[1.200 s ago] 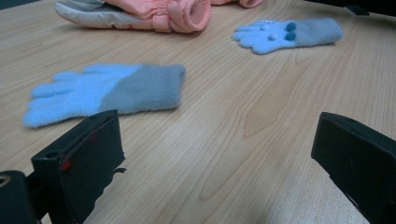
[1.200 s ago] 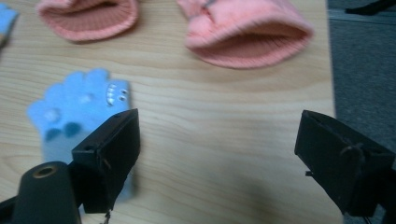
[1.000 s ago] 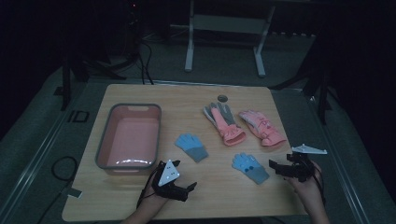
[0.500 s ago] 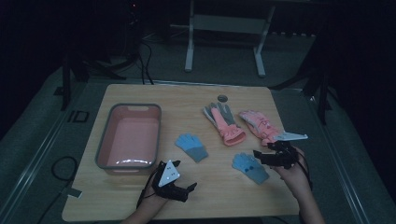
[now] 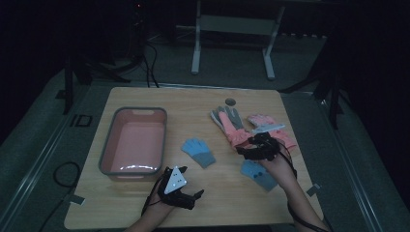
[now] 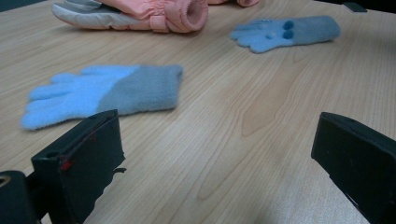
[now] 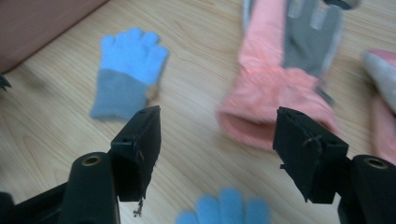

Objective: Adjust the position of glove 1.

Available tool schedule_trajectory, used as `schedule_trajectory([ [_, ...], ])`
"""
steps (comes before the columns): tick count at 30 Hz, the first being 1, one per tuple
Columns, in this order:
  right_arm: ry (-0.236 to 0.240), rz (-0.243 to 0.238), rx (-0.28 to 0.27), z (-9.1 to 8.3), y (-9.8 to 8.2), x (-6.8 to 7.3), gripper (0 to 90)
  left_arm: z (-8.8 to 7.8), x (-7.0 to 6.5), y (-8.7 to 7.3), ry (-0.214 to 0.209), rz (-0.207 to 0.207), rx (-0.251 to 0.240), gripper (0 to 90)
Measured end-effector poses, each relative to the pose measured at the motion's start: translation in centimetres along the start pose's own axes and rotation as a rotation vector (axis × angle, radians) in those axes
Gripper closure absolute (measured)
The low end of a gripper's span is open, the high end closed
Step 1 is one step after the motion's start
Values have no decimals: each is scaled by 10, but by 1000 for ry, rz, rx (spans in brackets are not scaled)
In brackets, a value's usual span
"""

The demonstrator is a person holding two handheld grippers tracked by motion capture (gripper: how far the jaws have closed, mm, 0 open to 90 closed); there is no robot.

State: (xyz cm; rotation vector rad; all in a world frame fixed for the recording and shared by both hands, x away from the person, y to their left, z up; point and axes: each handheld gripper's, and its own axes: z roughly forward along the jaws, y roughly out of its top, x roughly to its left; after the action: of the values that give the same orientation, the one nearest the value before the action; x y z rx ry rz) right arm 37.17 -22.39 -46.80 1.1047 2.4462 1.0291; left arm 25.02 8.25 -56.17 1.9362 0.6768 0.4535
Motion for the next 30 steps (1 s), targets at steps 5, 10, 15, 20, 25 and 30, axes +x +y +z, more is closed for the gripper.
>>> schedule_trajectory([
  [5,46,-24,28,21,12,12,363,0,0,0,0,1,0,24],
  [10,97,-53,59,42,23,27,415,0,0,0,-2,2,0,23],
  [15,120,-95,76,65,32,43,470,0,0,0,-2,5,2,23],
  [20,121,-167,113,89,39,58,540,0,0,0,-6,0,0,23],
  [25,128,-213,139,112,43,68,596,0,0,0,-3,0,10,23],
  [30,108,-231,151,128,45,71,623,0,0,0,-5,-1,7,23],
])
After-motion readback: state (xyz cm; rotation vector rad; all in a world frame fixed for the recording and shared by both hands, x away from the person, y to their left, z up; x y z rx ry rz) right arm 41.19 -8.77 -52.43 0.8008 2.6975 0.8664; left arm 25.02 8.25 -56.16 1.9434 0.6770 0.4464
